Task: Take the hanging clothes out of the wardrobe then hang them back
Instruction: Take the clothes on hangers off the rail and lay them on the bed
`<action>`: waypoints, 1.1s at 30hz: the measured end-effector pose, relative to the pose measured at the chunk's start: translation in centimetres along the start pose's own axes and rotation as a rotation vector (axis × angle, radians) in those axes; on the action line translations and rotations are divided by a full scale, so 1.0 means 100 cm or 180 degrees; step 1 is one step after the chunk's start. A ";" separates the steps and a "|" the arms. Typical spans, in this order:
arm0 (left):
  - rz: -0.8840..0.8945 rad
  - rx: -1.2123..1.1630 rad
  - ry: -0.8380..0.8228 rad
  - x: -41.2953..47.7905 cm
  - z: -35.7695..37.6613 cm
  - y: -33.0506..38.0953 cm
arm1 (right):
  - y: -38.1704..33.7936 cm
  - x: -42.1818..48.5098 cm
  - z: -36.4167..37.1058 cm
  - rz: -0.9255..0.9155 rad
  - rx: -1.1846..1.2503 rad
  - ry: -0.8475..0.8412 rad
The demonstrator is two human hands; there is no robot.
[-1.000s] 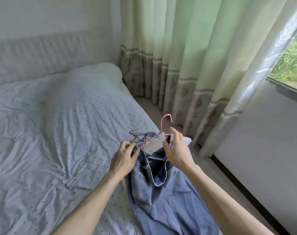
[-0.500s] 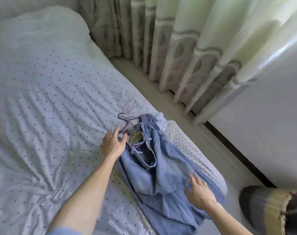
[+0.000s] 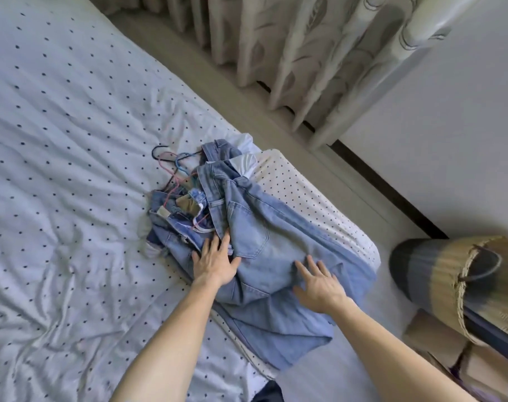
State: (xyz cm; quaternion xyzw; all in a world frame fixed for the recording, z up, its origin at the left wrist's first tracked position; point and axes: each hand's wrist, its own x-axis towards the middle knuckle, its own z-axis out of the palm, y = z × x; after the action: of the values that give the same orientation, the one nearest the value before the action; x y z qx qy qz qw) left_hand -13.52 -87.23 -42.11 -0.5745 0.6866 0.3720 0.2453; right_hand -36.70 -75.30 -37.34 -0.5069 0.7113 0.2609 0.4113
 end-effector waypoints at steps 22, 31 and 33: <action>0.3164 0.1412 0.0334 -0.311 0.030 0.389 | 0.243 -0.426 0.076 0.1152 0.2540 0.3526; 0.5802 0.1778 -0.0290 -0.567 0.249 0.535 | 0.308 -0.634 0.306 0.3267 0.2960 0.4543; 0.6199 0.1915 -0.0428 -0.617 0.298 0.549 | 0.310 -0.671 0.350 0.3696 0.3046 0.4603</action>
State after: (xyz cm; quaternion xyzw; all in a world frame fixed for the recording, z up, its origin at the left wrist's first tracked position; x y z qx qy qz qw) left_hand -55.97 -22.73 -0.39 0.3406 0.9054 0.2535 0.0085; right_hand -44.59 -2.84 -0.16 0.0937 0.9512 -0.2564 -0.1436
